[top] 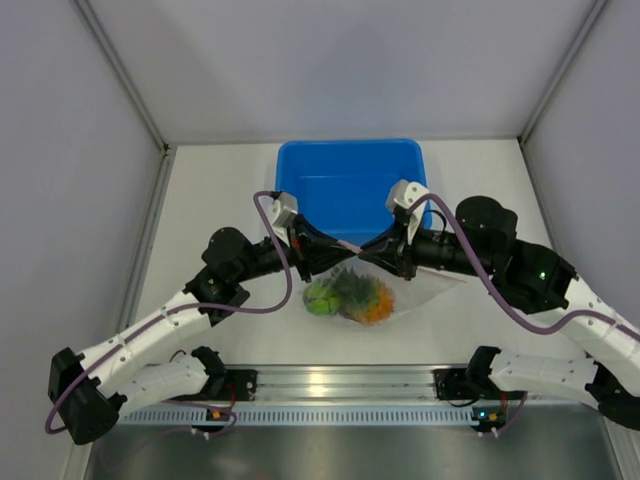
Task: Open the zip-top bag and remove the fake food
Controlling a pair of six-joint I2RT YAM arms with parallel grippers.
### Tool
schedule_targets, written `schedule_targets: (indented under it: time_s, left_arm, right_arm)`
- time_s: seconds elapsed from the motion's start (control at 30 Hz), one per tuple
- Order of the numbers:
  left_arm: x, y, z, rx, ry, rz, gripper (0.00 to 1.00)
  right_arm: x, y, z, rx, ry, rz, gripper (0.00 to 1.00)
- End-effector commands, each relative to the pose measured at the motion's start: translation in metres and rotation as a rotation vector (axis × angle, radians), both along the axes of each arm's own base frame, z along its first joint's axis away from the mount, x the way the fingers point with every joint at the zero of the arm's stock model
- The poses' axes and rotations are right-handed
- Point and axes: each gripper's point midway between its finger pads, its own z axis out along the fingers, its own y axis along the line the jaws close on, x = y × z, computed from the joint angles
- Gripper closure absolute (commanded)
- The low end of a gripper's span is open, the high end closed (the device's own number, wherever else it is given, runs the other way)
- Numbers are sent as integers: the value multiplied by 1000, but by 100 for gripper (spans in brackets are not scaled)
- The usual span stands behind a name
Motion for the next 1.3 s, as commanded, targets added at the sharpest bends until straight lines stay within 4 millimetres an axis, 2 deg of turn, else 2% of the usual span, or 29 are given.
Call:
schedule_targets:
  time_s: [0.0,0.23,0.37,0.53,0.63,0.8,0.93,1.07,1.17,1.23,1.27]
  left_arm:
    - [23,20,42,-148,-60,185,100]
    - [65,36,22,-131,51,422,100]
    - [89,56,8,-121,136,599,100]
    - [107,82,-7,-108,211,769,100]
    - [111,93,-17,-97,233,832,100]
    - [108,99,-23,-88,242,844,100]
    - [95,83,-20,-70,219,733,100]
    - [78,66,-18,-45,155,596,100]
    - [66,58,-23,-25,130,518,100]
    - [55,53,-26,-16,104,455,100]
    - [51,52,-24,-16,79,435,100]
  right_arm:
    - [-8,-22,-5,-29,-19,-32,96]
    - [-12,-52,-17,-51,-18,-104,96]
    - [-13,-74,-22,-60,-15,-179,96]
    - [-22,-91,-33,-85,23,-198,98]
    - [-27,-100,-41,-111,40,-202,97]
    - [-34,-102,-51,-119,94,-201,96]
    - [-37,-90,-55,-109,113,-152,93]
    - [-39,-77,-58,-108,129,-105,84]
    - [-34,-73,-66,-133,132,-110,78]
    - [-28,-73,-65,-130,117,-141,77]
    - [-21,-76,-64,-129,103,-178,73]
